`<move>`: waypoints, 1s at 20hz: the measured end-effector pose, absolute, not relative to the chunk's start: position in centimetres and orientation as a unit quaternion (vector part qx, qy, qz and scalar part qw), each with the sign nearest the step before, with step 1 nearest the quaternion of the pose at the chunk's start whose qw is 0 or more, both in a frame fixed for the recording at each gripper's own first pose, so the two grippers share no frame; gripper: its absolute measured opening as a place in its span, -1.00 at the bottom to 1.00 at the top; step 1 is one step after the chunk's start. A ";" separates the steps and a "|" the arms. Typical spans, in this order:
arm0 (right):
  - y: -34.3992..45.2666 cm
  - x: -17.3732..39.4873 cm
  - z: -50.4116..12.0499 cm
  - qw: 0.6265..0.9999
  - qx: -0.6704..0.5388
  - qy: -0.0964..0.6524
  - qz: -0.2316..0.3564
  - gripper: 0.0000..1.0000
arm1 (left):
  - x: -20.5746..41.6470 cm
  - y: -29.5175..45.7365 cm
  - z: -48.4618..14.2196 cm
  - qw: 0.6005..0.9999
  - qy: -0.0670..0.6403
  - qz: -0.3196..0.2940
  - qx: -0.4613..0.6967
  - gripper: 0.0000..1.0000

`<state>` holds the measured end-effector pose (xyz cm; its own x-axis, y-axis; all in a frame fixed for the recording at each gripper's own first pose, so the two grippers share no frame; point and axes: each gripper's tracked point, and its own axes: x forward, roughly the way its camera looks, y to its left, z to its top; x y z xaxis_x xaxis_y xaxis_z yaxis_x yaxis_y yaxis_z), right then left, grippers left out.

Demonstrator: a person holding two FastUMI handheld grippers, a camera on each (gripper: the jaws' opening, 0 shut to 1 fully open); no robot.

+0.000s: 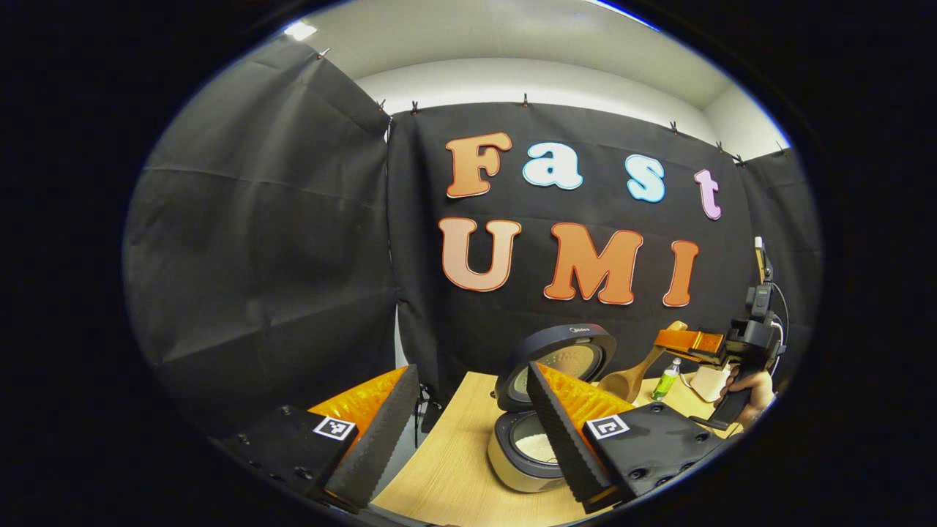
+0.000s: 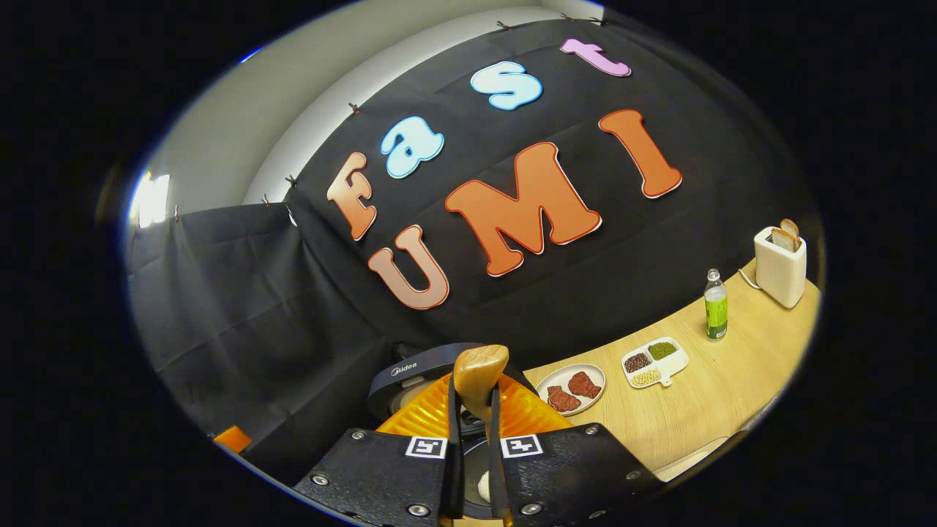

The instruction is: Close the left gripper, press the button to open the rice cooker; take a wooden spoon from the chopstick holder with the right hand, scoop a spoonful of rice and pour it into the rice cooker, then put the wooden spoon back into the chopstick holder.

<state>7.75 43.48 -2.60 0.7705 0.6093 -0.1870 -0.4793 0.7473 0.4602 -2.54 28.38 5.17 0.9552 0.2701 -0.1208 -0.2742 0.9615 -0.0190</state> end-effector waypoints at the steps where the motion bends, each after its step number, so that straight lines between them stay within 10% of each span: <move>1: 43.7 7.7 -2.6 0.921 0.189 0.163 0.299 -0.75 | -2.5 28.3 5.1 0.989 0.059 0.137 -0.018 0.93; 20: 47.3 5.5 -5.3 0.930 0.014 0.121 0.348 -0.75 | -2.6 29.9 4.2 0.987 0.069 0.145 -0.019 0.93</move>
